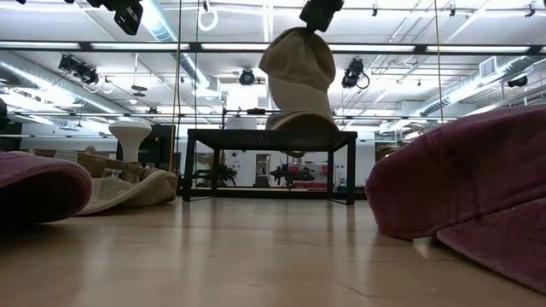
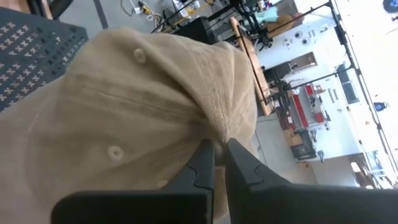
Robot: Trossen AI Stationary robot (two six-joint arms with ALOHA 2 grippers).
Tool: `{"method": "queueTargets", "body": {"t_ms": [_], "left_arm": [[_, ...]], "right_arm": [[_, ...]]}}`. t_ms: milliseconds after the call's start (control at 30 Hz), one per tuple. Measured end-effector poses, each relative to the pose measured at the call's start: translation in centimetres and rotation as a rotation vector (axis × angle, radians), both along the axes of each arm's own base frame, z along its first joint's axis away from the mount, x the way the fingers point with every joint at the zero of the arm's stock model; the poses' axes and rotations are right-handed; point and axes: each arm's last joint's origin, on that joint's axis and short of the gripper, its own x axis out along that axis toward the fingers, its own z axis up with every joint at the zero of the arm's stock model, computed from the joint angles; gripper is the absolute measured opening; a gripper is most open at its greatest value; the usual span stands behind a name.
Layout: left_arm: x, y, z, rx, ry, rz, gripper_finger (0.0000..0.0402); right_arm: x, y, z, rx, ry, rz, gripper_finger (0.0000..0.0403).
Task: Pick & Place hat
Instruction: Stack the right brown cap on the brown cap on the shelf
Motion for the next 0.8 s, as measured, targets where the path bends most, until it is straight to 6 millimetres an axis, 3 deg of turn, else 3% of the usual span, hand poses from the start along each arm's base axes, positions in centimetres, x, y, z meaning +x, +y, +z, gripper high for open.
{"method": "queueTargets", "body": {"t_ms": [800], "left_arm": [[0.0, 0.0, 0.0, 0.000, 0.000, 0.000, 0.0014]], "right_arm": [[-0.7, -1.7, -0.5, 0.004, 0.074, -0.056, 0.0009]]}}
